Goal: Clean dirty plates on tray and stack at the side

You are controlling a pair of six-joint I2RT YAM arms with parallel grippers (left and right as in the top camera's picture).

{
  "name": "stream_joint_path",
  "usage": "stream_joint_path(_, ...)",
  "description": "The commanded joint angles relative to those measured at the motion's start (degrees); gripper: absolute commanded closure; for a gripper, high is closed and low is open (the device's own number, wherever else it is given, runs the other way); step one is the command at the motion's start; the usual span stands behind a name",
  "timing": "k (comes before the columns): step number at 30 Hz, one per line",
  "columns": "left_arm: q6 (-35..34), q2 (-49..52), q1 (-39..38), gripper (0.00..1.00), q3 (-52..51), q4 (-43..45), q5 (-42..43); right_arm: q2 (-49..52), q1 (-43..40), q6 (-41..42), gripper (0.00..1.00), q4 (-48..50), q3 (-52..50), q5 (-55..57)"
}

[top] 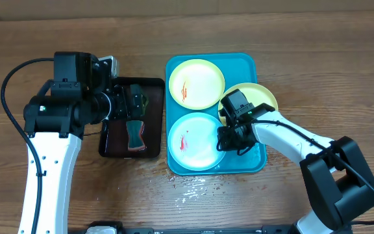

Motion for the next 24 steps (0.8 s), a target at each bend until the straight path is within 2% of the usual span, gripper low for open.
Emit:
stream_joint_path(1,1.79,0.04,0.46,0.0,1.18,-0.33,-0.57,2.03,-0.59,1.42,0.96,1.92,-0.87,6.16)
stream_joint_path(3,1.88,0.15,0.46,0.02,1.18,-1.11,-2.03,2.03,-1.29,3.34,0.96,2.89,-0.85,8.22)
stream_joint_path(5,1.84,0.55,0.46,0.08,1.09,-2.47,-3.8,2.03,-2.29,5.25,0.96,2.89,-0.72,9.16)
stream_joint_path(9,-0.66,2.51,0.46,0.09,-0.7,-4.52,-7.8,2.03,-3.98,5.9,0.96,2.58,-0.72,8.68)
stream_joint_path(16,-8.48,9.66,0.46,0.28,-8.04,-2.75,-10.71,2.03,-4.0,7.87,0.96,2.23,-0.72,9.31)
stream_joint_path(20,-8.87,15.8,0.44,0.36,-10.75,1.18,-10.29,2.03,-4.0,7.82,0.96,1.97,-0.72,9.64)
stream_joint_path(22,-8.83,18.91,0.39,0.45,-10.99,2.56,-10.12,2.03,-4.0,7.82,0.96,1.97,-0.72,9.62)
stream_joint_path(24,-8.39,21.94,0.28,0.49,-10.99,3.28,-10.1,2.03,-4.0,7.82,0.96,1.97,-0.72,9.62)
